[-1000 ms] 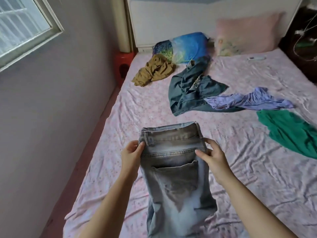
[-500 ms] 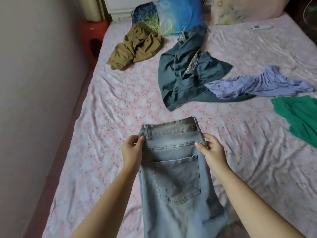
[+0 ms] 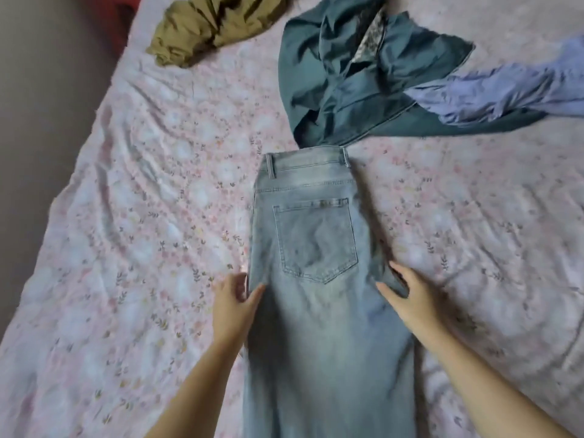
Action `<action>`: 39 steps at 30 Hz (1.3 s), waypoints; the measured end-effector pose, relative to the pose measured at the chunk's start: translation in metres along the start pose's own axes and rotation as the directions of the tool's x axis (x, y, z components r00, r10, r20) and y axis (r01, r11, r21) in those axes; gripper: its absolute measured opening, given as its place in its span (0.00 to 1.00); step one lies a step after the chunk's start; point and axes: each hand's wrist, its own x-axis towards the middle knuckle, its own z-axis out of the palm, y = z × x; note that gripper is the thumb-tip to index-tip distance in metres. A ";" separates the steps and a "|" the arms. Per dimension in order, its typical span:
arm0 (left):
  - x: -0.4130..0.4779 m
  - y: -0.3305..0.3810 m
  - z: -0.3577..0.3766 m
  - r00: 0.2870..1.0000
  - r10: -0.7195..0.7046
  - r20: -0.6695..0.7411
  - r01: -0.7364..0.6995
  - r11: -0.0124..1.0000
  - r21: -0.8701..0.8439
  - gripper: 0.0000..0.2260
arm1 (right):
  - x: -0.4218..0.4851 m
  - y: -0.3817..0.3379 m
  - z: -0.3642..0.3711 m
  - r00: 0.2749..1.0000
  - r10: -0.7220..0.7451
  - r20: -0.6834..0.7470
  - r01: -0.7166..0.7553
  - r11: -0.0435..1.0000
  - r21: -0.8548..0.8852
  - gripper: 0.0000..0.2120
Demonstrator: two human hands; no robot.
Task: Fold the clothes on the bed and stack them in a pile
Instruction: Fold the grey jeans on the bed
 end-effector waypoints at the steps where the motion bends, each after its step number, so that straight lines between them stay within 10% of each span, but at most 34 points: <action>1: -0.004 -0.005 0.004 1.000 0.017 -0.020 -0.018 1.000 -0.019 0.09 | -0.005 0.008 -0.001 0.999 -0.016 -0.040 0.018 0.999 0.030 0.23; 15: -0.022 -0.022 0.012 0.999 -0.032 0.010 0.033 0.995 -0.099 0.14 | -0.052 0.046 -0.002 0.976 0.044 -0.215 -0.028 0.996 0.079 0.21; 22: -0.017 -0.039 0.011 0.992 -0.124 0.022 0.126 0.980 -0.154 0.14 | -0.041 0.036 0.012 0.911 0.319 -0.263 -0.156 0.853 0.498 0.13; 39: -0.111 -0.070 -0.018 0.913 -0.362 0.189 0.404 0.866 -0.294 0.14 | -0.119 0.067 0.005 0.947 0.315 0.066 -0.311 0.842 0.441 0.16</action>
